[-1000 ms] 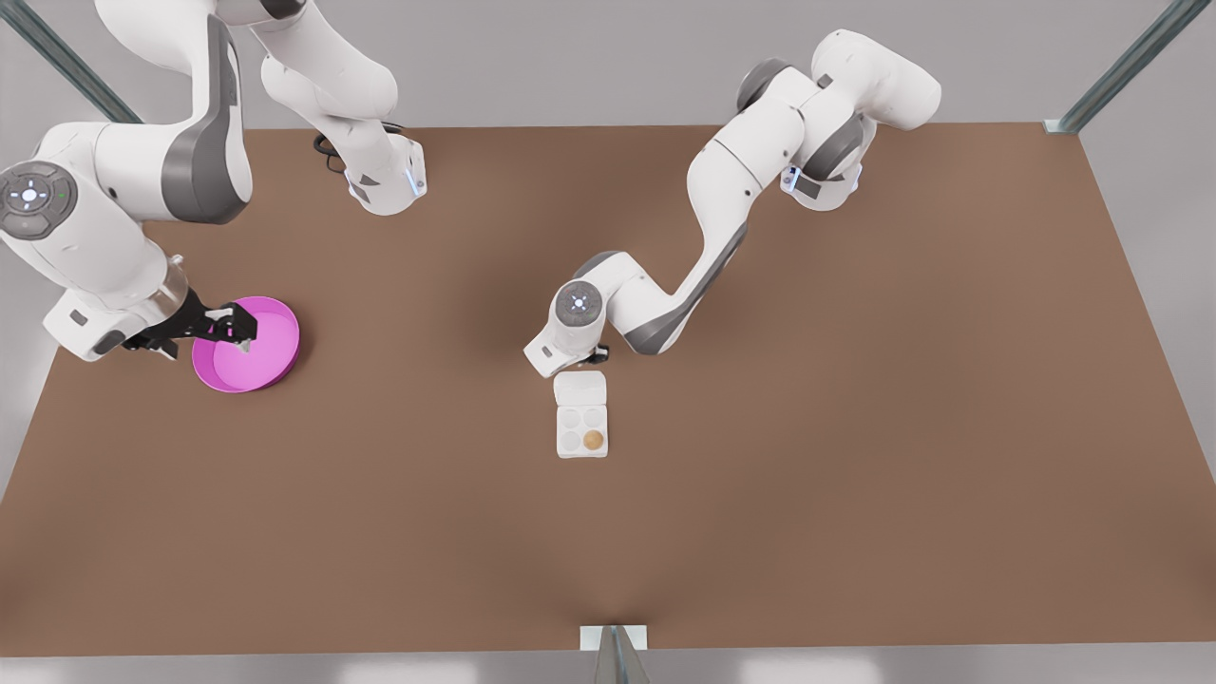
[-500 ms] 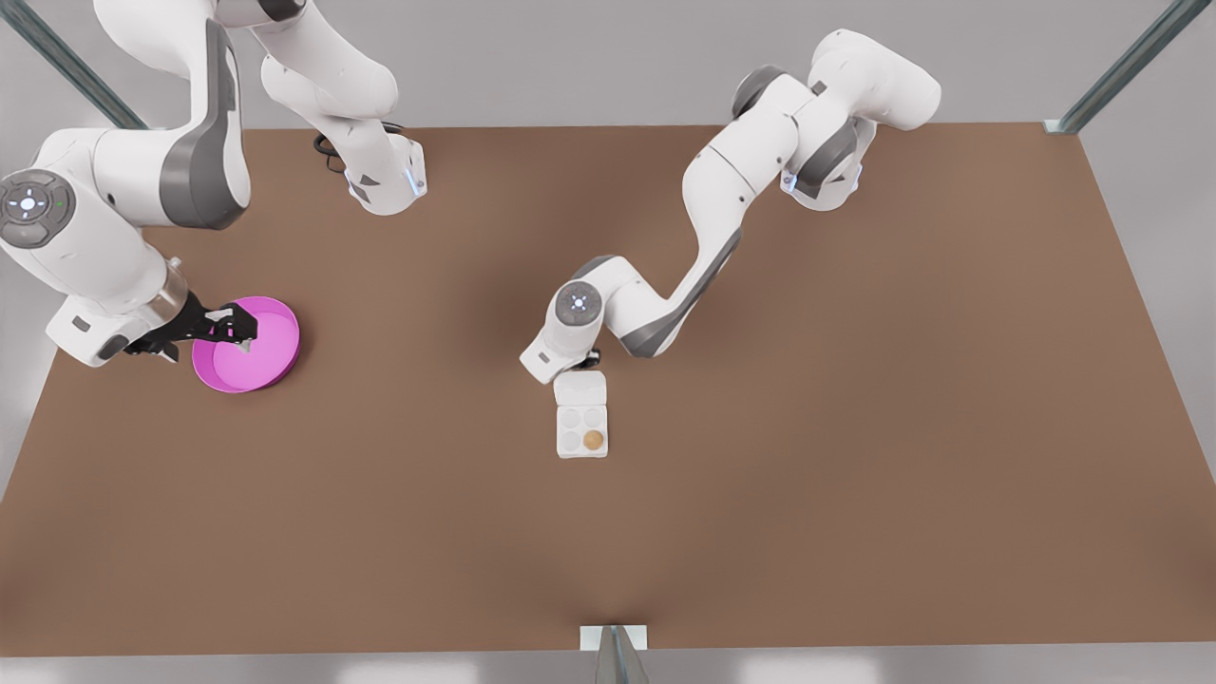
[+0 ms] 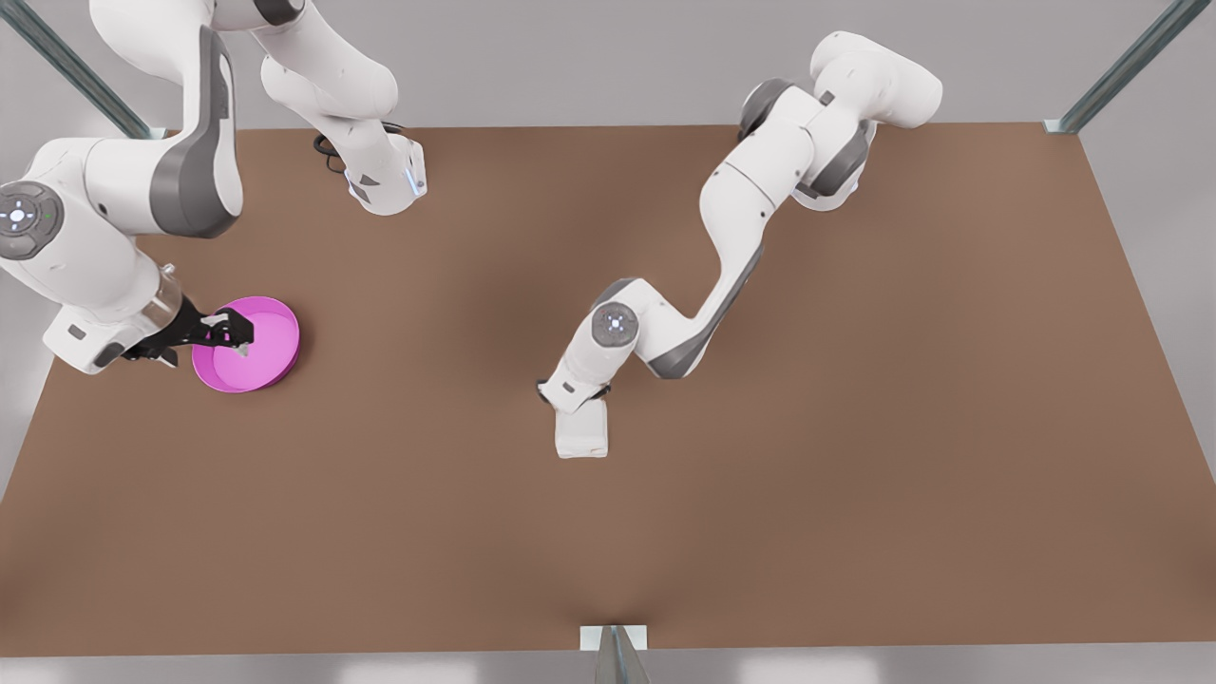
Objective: Pack egg into the box and close the box lid
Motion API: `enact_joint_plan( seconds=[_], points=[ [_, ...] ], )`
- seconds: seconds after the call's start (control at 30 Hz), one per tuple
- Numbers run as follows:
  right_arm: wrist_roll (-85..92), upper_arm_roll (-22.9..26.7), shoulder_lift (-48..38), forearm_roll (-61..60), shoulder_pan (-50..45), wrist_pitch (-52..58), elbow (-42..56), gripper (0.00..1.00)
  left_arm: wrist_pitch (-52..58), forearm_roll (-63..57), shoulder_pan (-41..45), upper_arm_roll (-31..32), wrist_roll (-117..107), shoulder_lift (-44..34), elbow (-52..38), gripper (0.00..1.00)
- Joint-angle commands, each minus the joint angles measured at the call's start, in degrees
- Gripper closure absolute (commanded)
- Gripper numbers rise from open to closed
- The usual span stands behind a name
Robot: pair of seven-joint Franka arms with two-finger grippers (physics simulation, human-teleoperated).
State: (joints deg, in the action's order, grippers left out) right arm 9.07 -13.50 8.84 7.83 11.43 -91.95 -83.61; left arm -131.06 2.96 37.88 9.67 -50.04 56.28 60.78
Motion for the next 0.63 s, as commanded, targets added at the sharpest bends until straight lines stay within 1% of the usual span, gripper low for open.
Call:
enact_joint_plan(
  seconds=[0.0,0.03,0.07,0.1,0.17,0.2,0.23,0.27,0.3,0.33,0.37,0.4,0.43,0.47,0.53,0.6],
  points=[
    [1.4,0.1,-0.1,-0.5,0.0,-0.1,0.0,0.0,-3.2,1.5,-1.5,0.1,0.1,-0.6,-0.2,0.52],
    [1.4,0.1,-0.1,-0.5,0.0,-0.1,0.1,0.0,6.1,1.4,-4.0,0.3,3.4,-2.6,-0.5,0.49],
    [1.4,0.1,-0.1,-0.5,0.0,-0.1,0.1,0.0,19.9,1.4,-7.6,1.0,6.7,-5.8,-2.9,0.29],
    [1.4,0.1,-0.1,-0.5,0.0,-0.1,0.2,0.0,34.2,1.2,-11.9,0.9,10.4,-9.9,-5.1,0.0],
    [0.6,0.2,-0.3,-0.6,-0.2,-0.3,0.1,0.0,47.4,-0.6,-19.8,0.9,26.0,-15.0,-5.1,0.0],
    [0.4,0.2,-0.3,-0.6,-0.3,-0.4,0.1,0.0,51.0,-8.9,-20.7,0.9,32.1,-17.2,-5.1,0.0],
    [0.3,0.3,-0.4,-0.5,-0.6,-0.4,0.0,0.0,55.1,-12.1,-20.8,0.8,36.3,-18.5,-5.1,0.0],
    [0.3,0.5,-0.6,-0.5,-0.9,-0.4,-0.1,0.0,60.3,-12.0,-22.1,1.0,37.6,-20.2,-5.1,0.0],
    [0.3,1.2,-0.7,-0.6,-1.3,-0.4,-0.1,0.0,58.5,-12.9,-23.6,-0.5,43.9,-27.4,3.3,0.0],
    [0.3,1.8,-0.8,-0.6,-1.8,-0.4,0.0,0.0,50.3,-13.0,-24.4,-4.1,53.9,-37.2,17.7,0.0],
    [0.3,1.8,-0.8,-0.6,-1.8,-0.4,0.0,0.0,44.2,-11.4,-24.7,-5.4,50.9,-42.0,24.5,0.0],
    [0.3,1.8,-0.8,-0.6,-1.8,-0.4,0.0,0.0,44.5,-8.3,-24.7,-5.4,44.3,-43.7,24.5,0.0],
    [0.4,1.8,-0.8,-0.6,-1.8,-0.4,0.0,0.0,52.7,-8.2,-24.7,-5.5,43.8,-44.5,22.5,0.0],
    [0.4,1.8,-0.7,-0.5,-1.8,-0.4,0.0,0.0,54.3,-7.5,-24.7,-5.6,43.8,-44.4,21.8,0.0],
    [0.4,1.9,-0.7,-0.5,-1.8,-0.4,0.0,0.0,54.2,-3.0,-24.7,-7.5,43.8,-44.6,21.4,0.0],
    [0.4,1.9,-0.7,-0.5,-1.8,-0.4,0.1,0.0,54.3,-2.8,-24.7,-7.6,43.8,-44.5,21.4,0.0]
  ],
)
